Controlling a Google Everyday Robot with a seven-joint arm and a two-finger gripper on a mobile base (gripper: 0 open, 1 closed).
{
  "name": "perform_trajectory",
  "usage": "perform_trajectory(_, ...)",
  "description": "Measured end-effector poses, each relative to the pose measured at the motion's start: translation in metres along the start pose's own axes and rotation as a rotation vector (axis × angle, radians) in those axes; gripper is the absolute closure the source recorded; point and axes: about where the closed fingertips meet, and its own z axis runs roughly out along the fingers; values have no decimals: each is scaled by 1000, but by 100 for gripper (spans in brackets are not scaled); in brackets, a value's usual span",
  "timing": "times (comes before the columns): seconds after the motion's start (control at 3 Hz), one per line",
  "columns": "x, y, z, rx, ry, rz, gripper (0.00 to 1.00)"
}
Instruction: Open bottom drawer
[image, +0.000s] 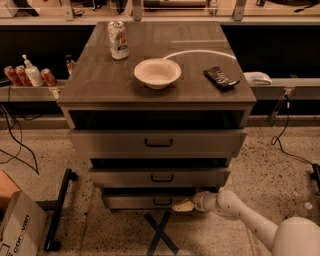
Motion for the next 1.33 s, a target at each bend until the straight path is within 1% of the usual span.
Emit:
perform_trajectory(0.33,3,-7,-3,17,26,-4,19)
perform_trajectory(0.67,5,-6,-5,19,46,-13,41)
perform_trajectory(1.0,14,0,-13,15,106,-31,64)
perform_trajectory(1.33,30,17,-31,-9,230,-41,64)
